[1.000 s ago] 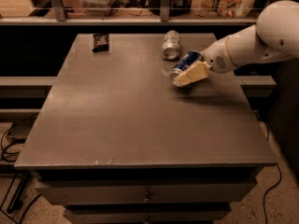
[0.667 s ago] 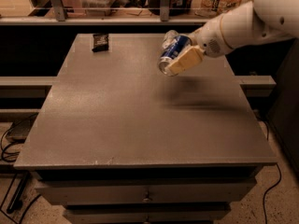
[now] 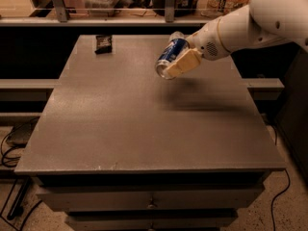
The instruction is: Move pepsi can near rxbar chocolate
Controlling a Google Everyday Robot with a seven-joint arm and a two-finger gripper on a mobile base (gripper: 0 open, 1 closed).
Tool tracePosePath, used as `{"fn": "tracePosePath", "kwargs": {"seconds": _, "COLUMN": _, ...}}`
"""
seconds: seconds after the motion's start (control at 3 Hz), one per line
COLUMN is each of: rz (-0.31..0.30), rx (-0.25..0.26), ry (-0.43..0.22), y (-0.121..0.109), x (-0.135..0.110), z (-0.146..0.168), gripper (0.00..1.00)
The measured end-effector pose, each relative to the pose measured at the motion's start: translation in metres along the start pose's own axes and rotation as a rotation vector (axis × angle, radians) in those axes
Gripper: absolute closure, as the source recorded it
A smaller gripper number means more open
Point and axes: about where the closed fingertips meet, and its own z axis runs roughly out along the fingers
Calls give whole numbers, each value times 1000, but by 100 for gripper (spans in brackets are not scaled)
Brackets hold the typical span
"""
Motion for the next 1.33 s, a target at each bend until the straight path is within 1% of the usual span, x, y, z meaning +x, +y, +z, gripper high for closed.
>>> {"fn": "tracePosePath", "kwargs": {"seconds": 0.33, "rz": -38, "rx": -37, "ry": -78, "y": -14, "x": -40, "z": 65, "gripper": 100}}
{"fn": "tracePosePath", "kwargs": {"seconds": 0.67, "rz": -47, "rx": -61, "ry": -125, "y": -29, "x": -62, "z": 114, "gripper": 100}}
{"fn": "tracePosePath", "kwargs": {"seconds": 1.0, "rz": -27, "rx": -62, "ry": -141, "y": -48, "x": -71, "z": 158, "gripper": 81}}
{"fn": "tracePosePath", "kwargs": {"seconds": 1.33, "rz": -5, "rx": -70, "ry": -141, "y": -58, "x": -80, "z": 200, "gripper": 50}}
